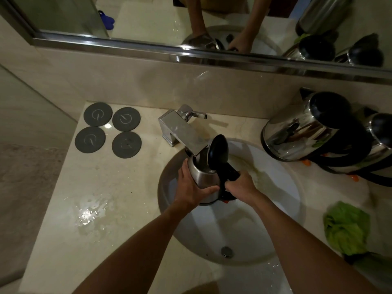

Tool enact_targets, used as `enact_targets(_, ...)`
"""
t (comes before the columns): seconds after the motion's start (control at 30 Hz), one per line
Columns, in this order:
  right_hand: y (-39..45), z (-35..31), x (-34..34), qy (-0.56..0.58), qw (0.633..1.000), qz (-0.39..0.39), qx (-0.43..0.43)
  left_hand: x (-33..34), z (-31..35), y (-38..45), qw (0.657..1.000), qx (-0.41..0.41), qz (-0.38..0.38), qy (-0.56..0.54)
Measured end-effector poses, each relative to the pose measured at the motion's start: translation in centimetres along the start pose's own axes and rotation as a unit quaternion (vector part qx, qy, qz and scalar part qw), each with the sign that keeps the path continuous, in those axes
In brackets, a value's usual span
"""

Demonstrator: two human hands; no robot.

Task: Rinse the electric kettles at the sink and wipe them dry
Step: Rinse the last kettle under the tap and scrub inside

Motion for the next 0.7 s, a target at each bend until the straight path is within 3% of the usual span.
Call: enact_targets(0.7, 0.13, -0.61, -0.31, 0.007, 1.0, 0.001, 0.012, -0.28, 0.61, 0.27, 0.999, -0.023, -0.019, 0.02)
Point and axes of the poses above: each hand's wrist, its own y-axis towards the middle knuckle, its own x-axis out of the palm, z = x × y, the point moved 1 cm from there along y, towards the middle knuckle, and after that the axes turned 14 degrees about x, right-handed, at the moved point
